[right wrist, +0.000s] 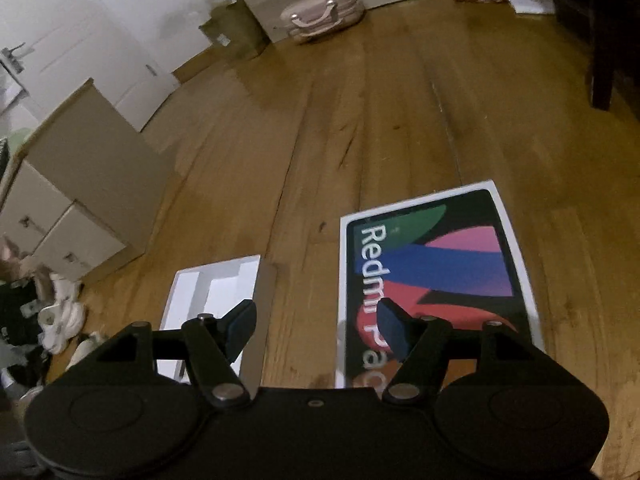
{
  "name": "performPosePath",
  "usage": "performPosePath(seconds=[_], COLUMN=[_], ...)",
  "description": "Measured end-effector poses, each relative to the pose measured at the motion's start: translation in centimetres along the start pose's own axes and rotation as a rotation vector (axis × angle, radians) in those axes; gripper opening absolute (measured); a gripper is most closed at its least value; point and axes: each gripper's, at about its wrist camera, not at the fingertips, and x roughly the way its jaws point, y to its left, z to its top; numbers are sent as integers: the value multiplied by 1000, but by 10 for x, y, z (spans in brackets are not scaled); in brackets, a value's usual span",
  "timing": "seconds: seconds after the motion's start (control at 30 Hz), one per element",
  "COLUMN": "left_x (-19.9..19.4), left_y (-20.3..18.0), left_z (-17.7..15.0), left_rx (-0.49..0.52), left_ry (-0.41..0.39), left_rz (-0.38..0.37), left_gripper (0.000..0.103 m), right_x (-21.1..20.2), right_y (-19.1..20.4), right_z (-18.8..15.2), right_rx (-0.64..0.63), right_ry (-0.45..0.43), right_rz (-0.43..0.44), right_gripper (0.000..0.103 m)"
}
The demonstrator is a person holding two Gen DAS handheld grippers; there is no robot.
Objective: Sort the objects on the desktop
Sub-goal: 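Grip the Redmi Pad SE box edge with the left gripper while the right gripper grips its other edge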
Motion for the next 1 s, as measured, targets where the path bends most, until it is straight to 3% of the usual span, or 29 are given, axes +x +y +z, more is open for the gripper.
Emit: performPosePath(seconds=[0.07, 0.13, 0.27, 0.4, 0.5, 0.67, 0.8, 1.0], left_x=[18, 31, 52, 74, 86, 80, 91, 104], left_y=[-3, -4, -9, -25, -29, -20, -5, -9], left_z=[-4, -6, -8, -18, -23, -10, -5, -5], left_rx=[-20, -23, -23, -16, -3, -25, -90, -77], left_ry=[36, 58, 98, 136, 126, 102, 116, 161], left_rz=[-41, -35, -26, -90, -124, -77, -124, -91], left_gripper=[96, 96, 96, 96, 96, 96, 96, 97], right_x=[-5, -9, -11, -3, 8, 16, 21, 34], right_y=[-16, -35, -73, -115, -126, -134, -150, -167], right_z=[0, -2, -7, -9, -9, -11, -13, -15], right_rx=[33, 52, 77, 206, 247, 245, 266, 310], right_ry=[11, 10, 37, 34, 45, 17, 29, 83], right_rz=[54, 73, 20, -11, -28, -69, -54, 4], right_gripper=[72, 72, 72, 72, 72, 72, 72, 73])
